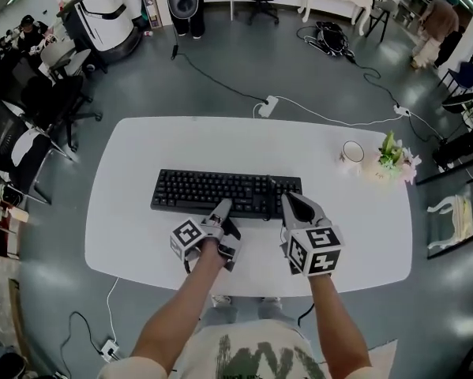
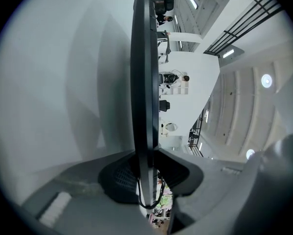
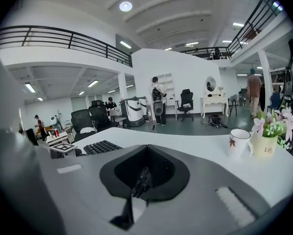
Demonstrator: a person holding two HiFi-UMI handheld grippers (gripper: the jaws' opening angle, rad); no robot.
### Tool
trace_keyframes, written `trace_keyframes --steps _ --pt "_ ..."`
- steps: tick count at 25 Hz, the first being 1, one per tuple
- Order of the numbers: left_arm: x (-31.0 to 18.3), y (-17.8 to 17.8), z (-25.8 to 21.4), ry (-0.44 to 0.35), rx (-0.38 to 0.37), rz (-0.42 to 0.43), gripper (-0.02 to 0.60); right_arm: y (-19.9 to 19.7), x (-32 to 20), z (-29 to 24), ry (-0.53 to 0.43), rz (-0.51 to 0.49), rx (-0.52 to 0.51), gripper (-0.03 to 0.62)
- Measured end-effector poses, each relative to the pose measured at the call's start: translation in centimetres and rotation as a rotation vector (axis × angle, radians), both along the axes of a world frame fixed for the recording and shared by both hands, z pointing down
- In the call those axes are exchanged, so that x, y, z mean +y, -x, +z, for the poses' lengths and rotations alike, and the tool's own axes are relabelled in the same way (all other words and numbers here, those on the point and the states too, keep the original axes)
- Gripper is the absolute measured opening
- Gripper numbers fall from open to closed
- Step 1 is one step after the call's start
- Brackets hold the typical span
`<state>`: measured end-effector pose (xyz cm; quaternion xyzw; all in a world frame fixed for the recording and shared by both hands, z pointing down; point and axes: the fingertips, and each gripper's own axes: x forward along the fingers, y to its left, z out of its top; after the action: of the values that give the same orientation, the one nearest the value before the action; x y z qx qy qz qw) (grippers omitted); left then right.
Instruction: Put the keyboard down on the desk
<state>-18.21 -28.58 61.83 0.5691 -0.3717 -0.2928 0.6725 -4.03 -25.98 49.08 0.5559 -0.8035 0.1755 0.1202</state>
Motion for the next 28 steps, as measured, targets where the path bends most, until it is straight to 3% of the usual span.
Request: trace_keyframes --steps 3,14,28 --pt "0.0 0.0 0.5 0.042 -0.015 -0.02 0.11 0.3 -0.2 0.2 0.002 -0.025 0.001 -0.002" --pt "-0.2 0.1 1.4 0.133 -0.046 -0.068 0.268 0.6 -0.7 0.8 0.02 -0.084 0.006 -0.002" --pt "-0.4 0.0 1.5 0.272 -0.089 -0.046 0.305 0.5 -1.2 1.2 0.037 -0.096 -0.008 -0.002"
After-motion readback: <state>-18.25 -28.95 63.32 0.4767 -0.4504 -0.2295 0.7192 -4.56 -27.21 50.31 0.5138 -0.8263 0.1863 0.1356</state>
